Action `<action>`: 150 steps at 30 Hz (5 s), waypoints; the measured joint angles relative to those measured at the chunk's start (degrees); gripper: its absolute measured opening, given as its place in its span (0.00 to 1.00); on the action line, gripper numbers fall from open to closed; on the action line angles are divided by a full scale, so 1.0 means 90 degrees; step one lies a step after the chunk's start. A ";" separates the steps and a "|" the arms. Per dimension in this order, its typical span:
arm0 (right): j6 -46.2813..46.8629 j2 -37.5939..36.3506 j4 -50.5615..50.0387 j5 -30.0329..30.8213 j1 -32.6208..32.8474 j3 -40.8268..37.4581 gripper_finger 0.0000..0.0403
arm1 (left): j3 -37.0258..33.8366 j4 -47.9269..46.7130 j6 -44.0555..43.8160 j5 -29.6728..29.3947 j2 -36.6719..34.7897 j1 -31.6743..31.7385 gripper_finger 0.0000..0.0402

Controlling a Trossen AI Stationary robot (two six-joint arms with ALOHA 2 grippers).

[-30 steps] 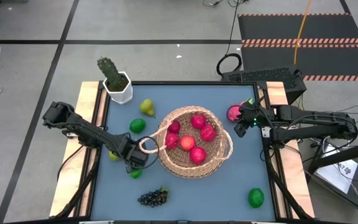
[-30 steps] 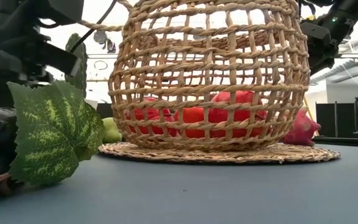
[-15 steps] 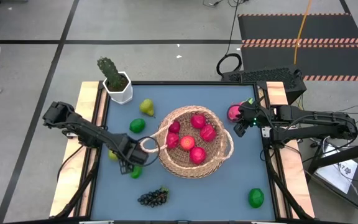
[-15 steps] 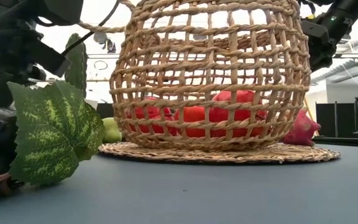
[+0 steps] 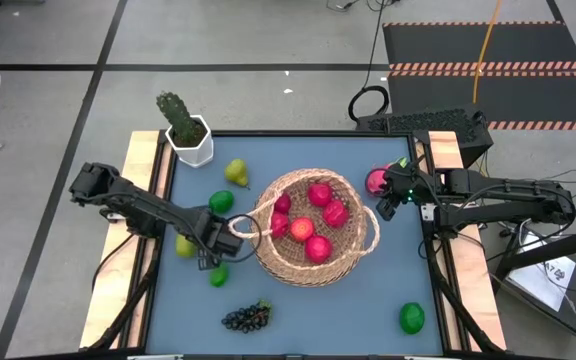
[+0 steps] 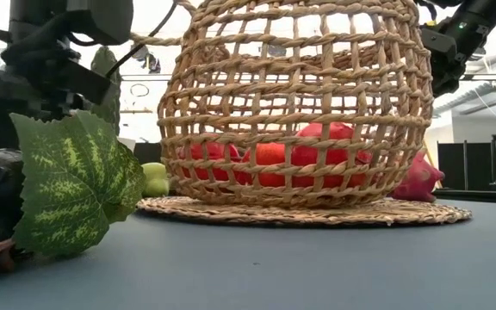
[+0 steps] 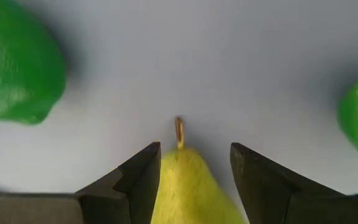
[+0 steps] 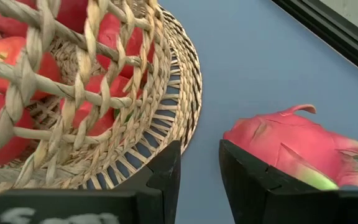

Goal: Build produce basket
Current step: Put the bottom light green pear into the brown basket

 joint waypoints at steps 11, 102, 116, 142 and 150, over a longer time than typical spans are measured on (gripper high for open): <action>-0.0259 -0.0001 0.0000 0.0002 0.0001 0.0000 0.25 | -0.0432 0.0415 -0.0071 0.0046 0.0010 0.0385 0.49; -0.0500 -0.0002 0.0238 0.0005 0.0002 0.0000 0.25 | -0.0209 -0.0108 -0.0340 0.0162 -0.0570 -0.0183 0.01; -0.0500 -0.0002 0.0239 0.0002 0.0001 0.0000 0.25 | 0.0804 -0.2039 -0.1391 -0.0306 -0.1207 -0.0779 0.01; -0.0474 -0.0002 0.0240 0.0007 0.0001 0.0000 0.25 | 0.1991 0.0715 -0.0222 -0.4781 -0.2604 -0.2441 0.01; -0.0471 -0.0002 0.0368 0.0010 0.0001 0.0000 0.25 | 0.1991 0.1300 0.0549 -0.6446 -0.2606 -0.3024 0.01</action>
